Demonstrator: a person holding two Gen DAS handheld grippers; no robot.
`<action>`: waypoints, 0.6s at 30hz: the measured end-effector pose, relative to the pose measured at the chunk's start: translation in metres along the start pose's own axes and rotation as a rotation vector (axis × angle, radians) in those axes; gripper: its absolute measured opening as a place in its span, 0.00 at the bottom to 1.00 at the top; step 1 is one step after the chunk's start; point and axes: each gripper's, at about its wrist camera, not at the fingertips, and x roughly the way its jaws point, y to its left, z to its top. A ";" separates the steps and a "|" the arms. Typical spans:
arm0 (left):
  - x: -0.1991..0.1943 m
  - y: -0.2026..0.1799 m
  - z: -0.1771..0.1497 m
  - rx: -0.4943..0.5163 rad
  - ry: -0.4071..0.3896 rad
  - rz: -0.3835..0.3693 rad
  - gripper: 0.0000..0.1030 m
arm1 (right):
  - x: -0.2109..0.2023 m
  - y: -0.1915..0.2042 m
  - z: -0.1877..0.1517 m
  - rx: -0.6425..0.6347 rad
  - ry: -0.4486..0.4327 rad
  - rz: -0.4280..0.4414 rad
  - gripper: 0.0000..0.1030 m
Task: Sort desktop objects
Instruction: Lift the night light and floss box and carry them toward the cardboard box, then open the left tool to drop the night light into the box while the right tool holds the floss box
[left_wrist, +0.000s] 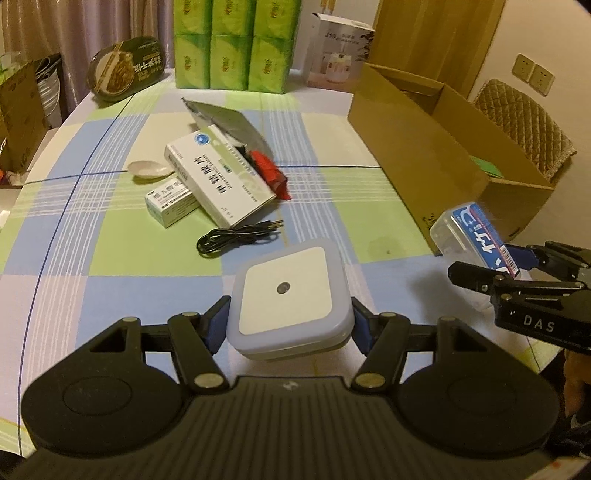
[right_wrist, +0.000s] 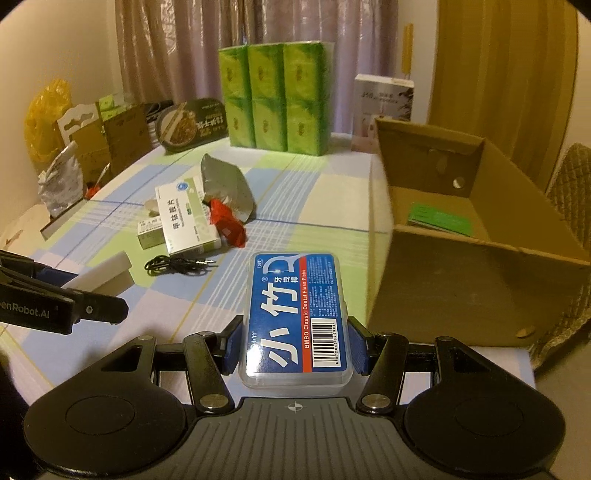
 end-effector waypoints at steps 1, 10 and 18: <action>-0.001 -0.002 0.000 0.005 -0.001 -0.002 0.59 | -0.003 -0.002 0.000 0.002 -0.005 -0.003 0.52; -0.008 -0.026 0.008 0.049 -0.016 -0.034 0.59 | -0.030 -0.023 0.006 0.013 -0.046 -0.043 0.52; -0.003 -0.064 0.035 0.115 -0.042 -0.095 0.59 | -0.054 -0.061 0.027 0.039 -0.111 -0.112 0.52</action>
